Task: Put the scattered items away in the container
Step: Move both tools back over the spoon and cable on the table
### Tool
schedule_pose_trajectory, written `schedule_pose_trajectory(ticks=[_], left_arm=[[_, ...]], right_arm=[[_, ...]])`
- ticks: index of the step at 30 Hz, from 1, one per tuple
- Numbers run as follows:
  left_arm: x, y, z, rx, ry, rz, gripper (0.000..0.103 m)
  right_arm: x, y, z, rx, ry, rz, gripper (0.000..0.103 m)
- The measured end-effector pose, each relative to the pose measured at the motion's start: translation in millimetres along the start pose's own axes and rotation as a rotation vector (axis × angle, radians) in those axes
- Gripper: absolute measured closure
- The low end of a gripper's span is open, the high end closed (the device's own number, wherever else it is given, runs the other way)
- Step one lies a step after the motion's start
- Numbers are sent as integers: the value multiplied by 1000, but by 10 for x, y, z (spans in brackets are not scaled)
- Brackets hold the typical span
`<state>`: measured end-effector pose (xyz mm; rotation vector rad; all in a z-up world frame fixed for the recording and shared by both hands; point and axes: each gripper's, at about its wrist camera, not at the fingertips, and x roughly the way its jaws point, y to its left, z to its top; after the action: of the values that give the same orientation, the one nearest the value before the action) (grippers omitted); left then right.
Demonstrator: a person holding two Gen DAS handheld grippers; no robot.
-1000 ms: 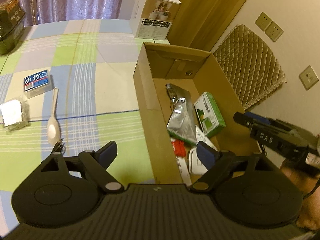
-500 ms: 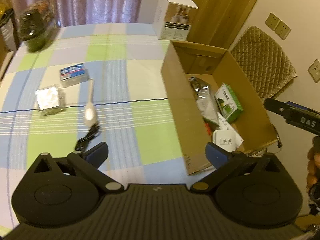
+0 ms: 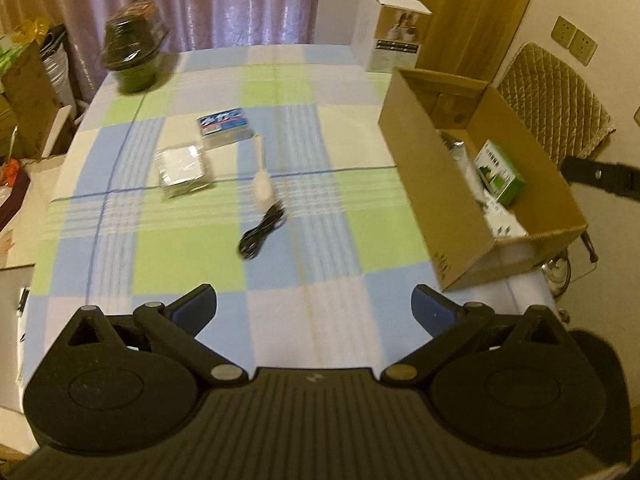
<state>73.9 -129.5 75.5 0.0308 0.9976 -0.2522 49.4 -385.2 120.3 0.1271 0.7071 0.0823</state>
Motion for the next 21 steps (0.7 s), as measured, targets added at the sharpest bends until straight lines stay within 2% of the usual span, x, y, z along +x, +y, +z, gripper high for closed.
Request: schedule_pose_trajectory(ticks=[9,21], left_arm=[[-245,407,-298,-89,-1,22,1],[-400,584,-471,-130,-8,26,1]], right_arm=[[-65,354,-100,-34,5,48,11],[-84,645,-211,-72,21,90,11]])
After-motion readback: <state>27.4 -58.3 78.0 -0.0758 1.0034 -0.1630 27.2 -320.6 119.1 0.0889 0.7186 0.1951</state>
